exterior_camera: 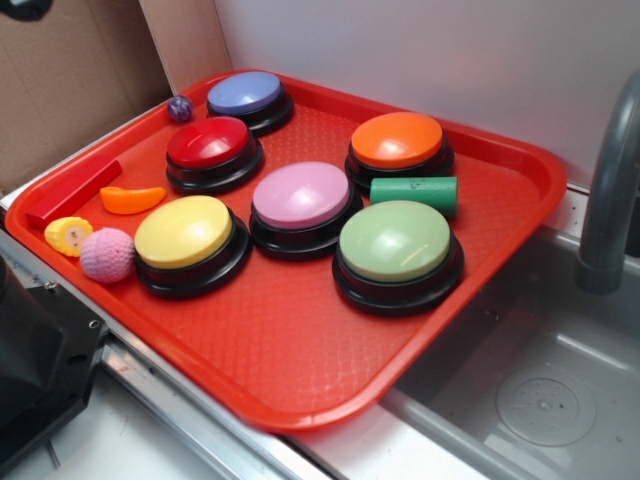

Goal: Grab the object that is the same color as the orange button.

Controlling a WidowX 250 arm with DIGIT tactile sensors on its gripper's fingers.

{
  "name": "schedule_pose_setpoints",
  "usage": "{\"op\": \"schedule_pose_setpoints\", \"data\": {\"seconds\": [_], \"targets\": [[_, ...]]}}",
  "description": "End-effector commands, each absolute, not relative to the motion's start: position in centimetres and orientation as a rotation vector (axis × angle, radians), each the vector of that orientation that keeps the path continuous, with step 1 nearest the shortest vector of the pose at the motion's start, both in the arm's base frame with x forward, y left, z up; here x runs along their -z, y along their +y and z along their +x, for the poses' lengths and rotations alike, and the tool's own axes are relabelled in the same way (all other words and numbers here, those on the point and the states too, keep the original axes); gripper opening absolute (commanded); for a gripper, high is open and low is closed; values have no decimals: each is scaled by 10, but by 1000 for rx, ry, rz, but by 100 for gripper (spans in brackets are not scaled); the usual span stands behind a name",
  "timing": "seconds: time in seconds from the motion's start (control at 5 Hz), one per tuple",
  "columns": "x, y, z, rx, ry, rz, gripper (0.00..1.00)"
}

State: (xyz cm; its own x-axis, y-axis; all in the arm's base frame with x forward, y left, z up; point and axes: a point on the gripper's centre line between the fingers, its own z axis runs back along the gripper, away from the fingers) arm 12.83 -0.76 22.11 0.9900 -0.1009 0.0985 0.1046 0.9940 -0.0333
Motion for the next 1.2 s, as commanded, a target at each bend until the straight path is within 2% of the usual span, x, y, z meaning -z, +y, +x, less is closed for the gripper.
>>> {"op": "schedule_pose_setpoints", "data": {"seconds": [0.0, 0.4, 0.6, 1.0], "targets": [[-177, 24, 172, 280, -107, -54, 100], [-116, 49, 204, 545, -96, 78, 100], [-90, 58, 208, 592, -121, 103, 100], [-57, 78, 209, 578, -180, 67, 100]]}}
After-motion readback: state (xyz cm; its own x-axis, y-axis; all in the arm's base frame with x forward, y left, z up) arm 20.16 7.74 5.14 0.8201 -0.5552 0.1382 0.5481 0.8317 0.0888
